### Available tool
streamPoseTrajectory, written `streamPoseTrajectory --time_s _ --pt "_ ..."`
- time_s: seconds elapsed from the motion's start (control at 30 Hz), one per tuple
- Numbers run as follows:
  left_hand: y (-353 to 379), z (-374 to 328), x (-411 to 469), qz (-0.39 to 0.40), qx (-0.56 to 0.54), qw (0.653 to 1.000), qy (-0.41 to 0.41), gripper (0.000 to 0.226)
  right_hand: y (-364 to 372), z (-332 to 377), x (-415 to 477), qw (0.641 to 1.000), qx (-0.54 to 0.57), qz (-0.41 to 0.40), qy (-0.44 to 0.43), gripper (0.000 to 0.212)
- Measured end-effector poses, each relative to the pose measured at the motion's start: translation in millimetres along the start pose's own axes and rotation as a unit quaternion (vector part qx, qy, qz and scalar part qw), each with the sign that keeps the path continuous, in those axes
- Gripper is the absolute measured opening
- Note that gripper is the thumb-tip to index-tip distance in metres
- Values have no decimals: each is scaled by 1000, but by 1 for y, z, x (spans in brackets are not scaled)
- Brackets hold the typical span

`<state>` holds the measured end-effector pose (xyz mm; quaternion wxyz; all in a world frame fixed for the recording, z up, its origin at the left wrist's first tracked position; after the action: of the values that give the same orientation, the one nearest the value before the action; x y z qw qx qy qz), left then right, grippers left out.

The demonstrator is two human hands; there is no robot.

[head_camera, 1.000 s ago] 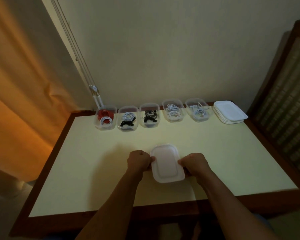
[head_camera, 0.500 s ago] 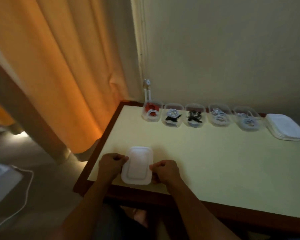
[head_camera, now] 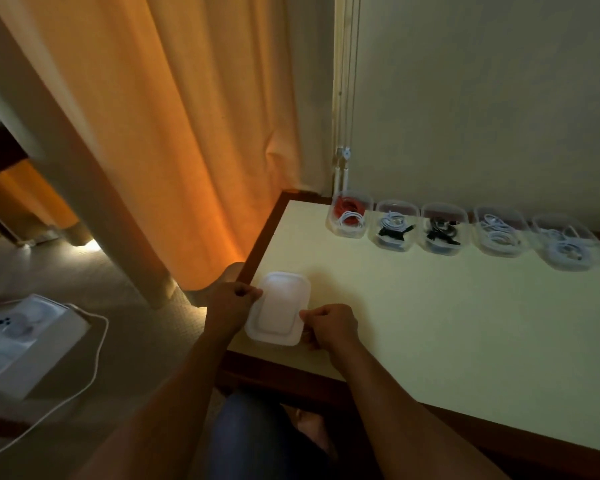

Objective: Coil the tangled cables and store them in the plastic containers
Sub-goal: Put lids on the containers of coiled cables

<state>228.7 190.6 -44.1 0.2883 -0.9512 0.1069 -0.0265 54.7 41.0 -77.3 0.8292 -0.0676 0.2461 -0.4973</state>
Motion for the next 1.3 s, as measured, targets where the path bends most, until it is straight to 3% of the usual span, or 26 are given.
streamPoseTrajectory --time_s 0.2,0.33,0.5,0.67,0.87,1.0,1.1,1.2,1.3 --pt "-11 -10 -11 -56 9 998 40 16 -24 -7 2 999 24 6 -29 15" --pt "-7 -41 -22 -108 34 983 144 7 -64 -2 27 993 -20 -38 -111 19" --pt "42 -84 -18 -55 34 977 202 16 -108 26 64 968 -93 -90 -215 33" --pt "112 -113 26 27 42 990 132 23 -122 54 117 962 -89 -112 -231 40" --pt "172 -139 100 -2 45 996 78 31 -96 76 183 976 -53 -110 -181 40" --pt "210 -148 131 24 69 995 72 32 -74 92 216 972 -96 -106 -186 37" --pt "219 -147 134 34 66 995 61 3 -65 98 232 971 -139 -103 -167 28" --pt "210 -139 128 39 83 995 47 22 -64 100 235 962 -167 -122 -180 18" --pt "194 -129 108 53 97 993 42 16 -65 94 222 951 -175 -138 -214 22"
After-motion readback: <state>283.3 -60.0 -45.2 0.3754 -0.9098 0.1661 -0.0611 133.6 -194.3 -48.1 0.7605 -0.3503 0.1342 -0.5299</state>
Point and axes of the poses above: each hand's wrist, its own x-axis towards the middle knuckle, its own y-axis out of the palm, z = x × y, the point moved 8 cm from there along x, towards the middle knuckle, and after that the axes turned 14 degrees about -z, right-handed, at the moved point
